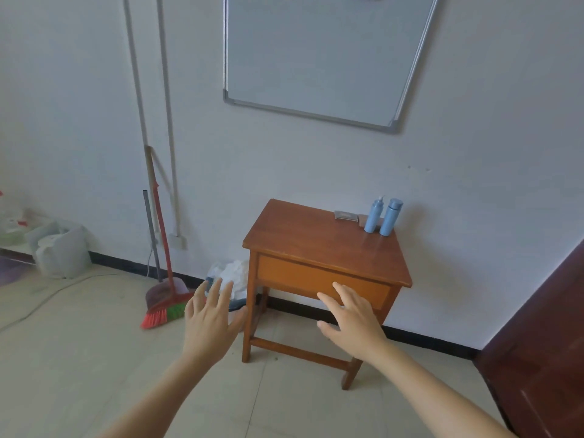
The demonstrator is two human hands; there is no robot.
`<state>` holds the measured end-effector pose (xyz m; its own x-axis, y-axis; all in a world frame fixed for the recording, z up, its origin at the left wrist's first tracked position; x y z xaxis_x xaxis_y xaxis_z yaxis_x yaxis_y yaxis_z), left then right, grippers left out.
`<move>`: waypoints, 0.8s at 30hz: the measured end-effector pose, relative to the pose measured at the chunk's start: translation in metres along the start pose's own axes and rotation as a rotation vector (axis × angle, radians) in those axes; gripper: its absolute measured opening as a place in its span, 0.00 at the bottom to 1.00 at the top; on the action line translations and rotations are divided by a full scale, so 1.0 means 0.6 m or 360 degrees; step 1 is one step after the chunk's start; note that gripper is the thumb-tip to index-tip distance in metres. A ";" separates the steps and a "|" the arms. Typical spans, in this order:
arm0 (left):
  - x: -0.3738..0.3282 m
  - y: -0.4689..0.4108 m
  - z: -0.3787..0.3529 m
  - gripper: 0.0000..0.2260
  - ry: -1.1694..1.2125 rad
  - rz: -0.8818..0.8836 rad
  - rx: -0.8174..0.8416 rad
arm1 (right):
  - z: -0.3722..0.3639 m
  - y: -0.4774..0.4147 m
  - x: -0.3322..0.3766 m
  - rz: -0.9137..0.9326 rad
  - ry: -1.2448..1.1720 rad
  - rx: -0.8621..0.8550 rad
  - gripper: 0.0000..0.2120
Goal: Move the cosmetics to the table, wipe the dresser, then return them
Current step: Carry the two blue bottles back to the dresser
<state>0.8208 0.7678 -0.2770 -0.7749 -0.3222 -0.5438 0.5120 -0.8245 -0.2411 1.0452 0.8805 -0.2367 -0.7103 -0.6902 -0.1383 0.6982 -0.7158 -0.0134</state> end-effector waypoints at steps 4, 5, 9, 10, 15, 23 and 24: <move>0.017 -0.126 -0.025 0.41 0.0022 -0.0083 0.0038 | 0.004 -0.112 -0.012 -0.0013 0.0107 0.0055 0.26; 0.022 -0.160 -0.032 0.40 0.0040 -0.0104 0.0059 | 0.004 -0.140 -0.013 -0.0013 0.0110 0.0071 0.26; 0.018 -0.266 -0.081 0.38 0.0074 -0.0208 0.0211 | -0.006 -0.222 -0.026 -0.0029 0.0098 0.0085 0.26; 0.010 -0.281 -0.097 0.37 0.0077 -0.0242 0.0287 | -0.015 -0.233 -0.034 -0.0044 0.0099 0.0111 0.26; -0.041 -0.353 -0.192 0.25 -0.0101 -0.0444 0.0589 | -0.064 -0.271 -0.123 -0.0168 0.0131 0.0284 0.27; -0.158 -0.494 -0.307 0.43 -0.0111 -0.0489 0.0520 | -0.095 -0.356 -0.354 -0.0416 0.0066 0.0230 0.28; -0.172 -0.511 -0.319 0.44 -0.0138 -0.0478 0.0513 | -0.098 -0.369 -0.381 -0.0413 0.0060 0.0230 0.28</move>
<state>0.8147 1.1432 -0.3007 -0.9068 -0.0728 -0.4152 0.1285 -0.9858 -0.1078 1.0582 1.2028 -0.2604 -0.8577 -0.4797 -0.1852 0.4718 -0.8774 0.0876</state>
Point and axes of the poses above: each hand's wrist, its own y-axis away from the middle knuckle, its own z-axis out of the back of the hand, x = y × z, the point moved 1 cm from there along -y, towards the middle knuckle, and after that the axes turned 10 degrees about y, right-handed, at the moved point
